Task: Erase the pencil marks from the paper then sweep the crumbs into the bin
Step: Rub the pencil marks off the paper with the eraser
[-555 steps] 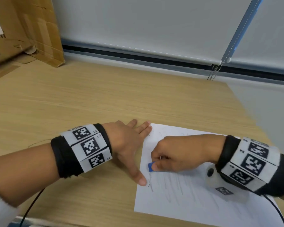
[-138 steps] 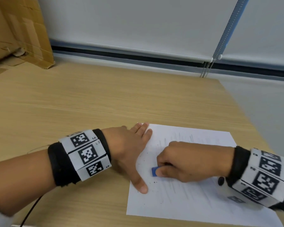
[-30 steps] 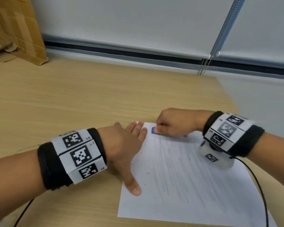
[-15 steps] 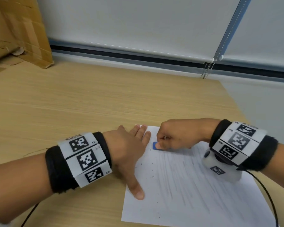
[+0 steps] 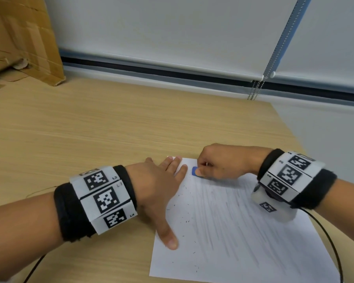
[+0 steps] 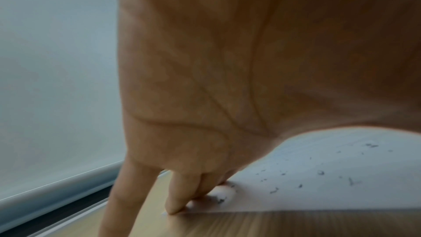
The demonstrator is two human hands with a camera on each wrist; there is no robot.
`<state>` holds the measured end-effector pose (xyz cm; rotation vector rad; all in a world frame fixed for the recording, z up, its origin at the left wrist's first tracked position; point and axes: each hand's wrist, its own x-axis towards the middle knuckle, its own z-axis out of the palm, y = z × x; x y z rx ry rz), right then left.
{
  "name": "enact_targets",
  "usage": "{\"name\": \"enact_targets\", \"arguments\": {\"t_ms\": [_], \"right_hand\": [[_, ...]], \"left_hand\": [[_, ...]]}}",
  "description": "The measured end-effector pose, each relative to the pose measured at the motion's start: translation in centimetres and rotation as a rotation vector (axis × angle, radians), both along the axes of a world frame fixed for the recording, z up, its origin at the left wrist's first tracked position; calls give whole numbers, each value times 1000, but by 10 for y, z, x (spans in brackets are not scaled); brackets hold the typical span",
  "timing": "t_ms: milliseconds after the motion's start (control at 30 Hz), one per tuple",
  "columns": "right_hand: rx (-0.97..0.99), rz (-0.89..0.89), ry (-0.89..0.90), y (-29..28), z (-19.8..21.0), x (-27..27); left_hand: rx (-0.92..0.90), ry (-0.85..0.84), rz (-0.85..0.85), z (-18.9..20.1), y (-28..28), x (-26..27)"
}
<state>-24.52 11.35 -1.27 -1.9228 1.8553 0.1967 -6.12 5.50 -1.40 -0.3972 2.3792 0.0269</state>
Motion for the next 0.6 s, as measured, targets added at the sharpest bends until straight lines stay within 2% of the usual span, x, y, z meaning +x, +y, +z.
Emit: {"name": "enact_targets", "arguments": {"t_ms": [133,300,433,600], "right_hand": [[128,60,-39,11,2,9],[-14,6,-16,8,1,4],[150,45,-54,19,4,15],[-26,22,-3,11,4,9]], "left_hand": [[-7,7,-4,-1,0,0],[-9,12,-8,-1,0,-2],[-20,8,-9,0,1,-2],[-14,3,-2,0,1,-1]]}}
